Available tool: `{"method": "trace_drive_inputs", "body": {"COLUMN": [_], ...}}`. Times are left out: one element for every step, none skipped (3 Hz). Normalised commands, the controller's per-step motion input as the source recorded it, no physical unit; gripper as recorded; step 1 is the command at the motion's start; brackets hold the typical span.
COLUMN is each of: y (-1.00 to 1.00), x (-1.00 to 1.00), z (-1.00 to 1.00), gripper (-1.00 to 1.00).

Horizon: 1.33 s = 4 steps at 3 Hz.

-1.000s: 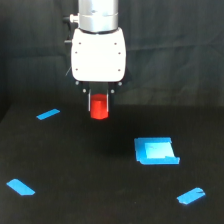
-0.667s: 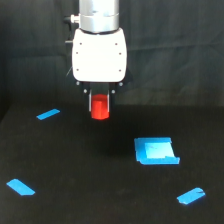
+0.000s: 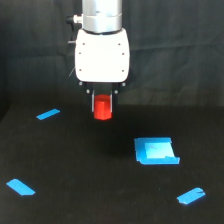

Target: Pick up the red object from the table

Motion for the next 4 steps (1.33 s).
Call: {"method": "trace_drive_inputs", "body": {"y": [-0.01, 0.14, 0.00, -0.02], "x": [0.05, -0.04, 0.11, 0.01], "z": [-0.07, -0.02, -0.08, 0.03], "gripper": [-0.93, -0.99, -0.92, -0.95]}}
